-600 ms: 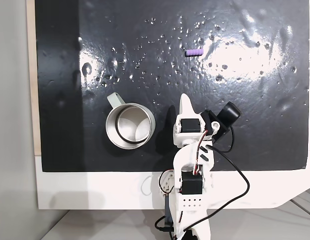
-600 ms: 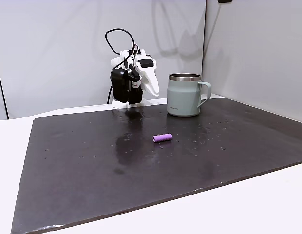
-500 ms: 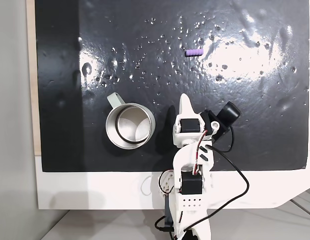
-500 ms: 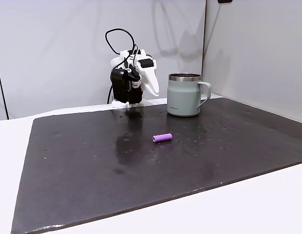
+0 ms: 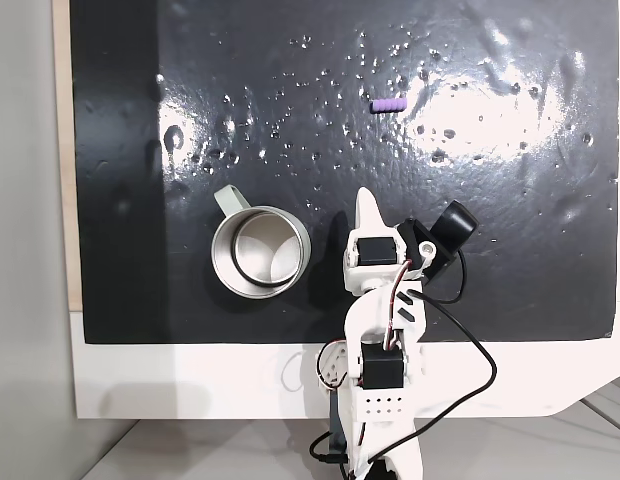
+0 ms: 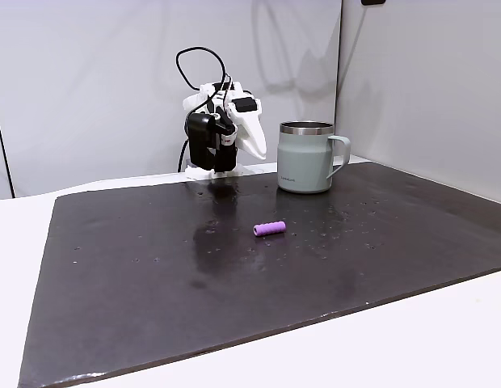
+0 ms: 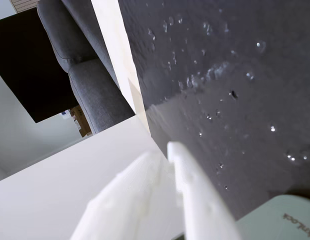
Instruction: Grasp a pengrip and put it in the cup.
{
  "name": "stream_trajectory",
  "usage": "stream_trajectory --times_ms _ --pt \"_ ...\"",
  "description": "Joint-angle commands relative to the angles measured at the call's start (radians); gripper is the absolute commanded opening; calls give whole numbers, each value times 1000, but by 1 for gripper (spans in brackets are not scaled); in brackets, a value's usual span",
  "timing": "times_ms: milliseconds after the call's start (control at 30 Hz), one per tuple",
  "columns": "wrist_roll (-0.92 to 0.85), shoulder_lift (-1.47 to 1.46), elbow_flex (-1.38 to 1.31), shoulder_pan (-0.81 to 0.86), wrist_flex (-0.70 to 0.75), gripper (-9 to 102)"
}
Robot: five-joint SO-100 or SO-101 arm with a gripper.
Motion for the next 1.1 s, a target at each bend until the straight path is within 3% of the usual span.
stream_trajectory --times_ms 0,200,567,733,1067 --pt "-5 15 -21 5 29 0" --pt "12 -23 -213 -44 112 0" --pt "54 -629 -816 -32 244 1" --pt "55 -845 -1065 -5 371 15" --pt "25 -1256 -1442 118 586 28"
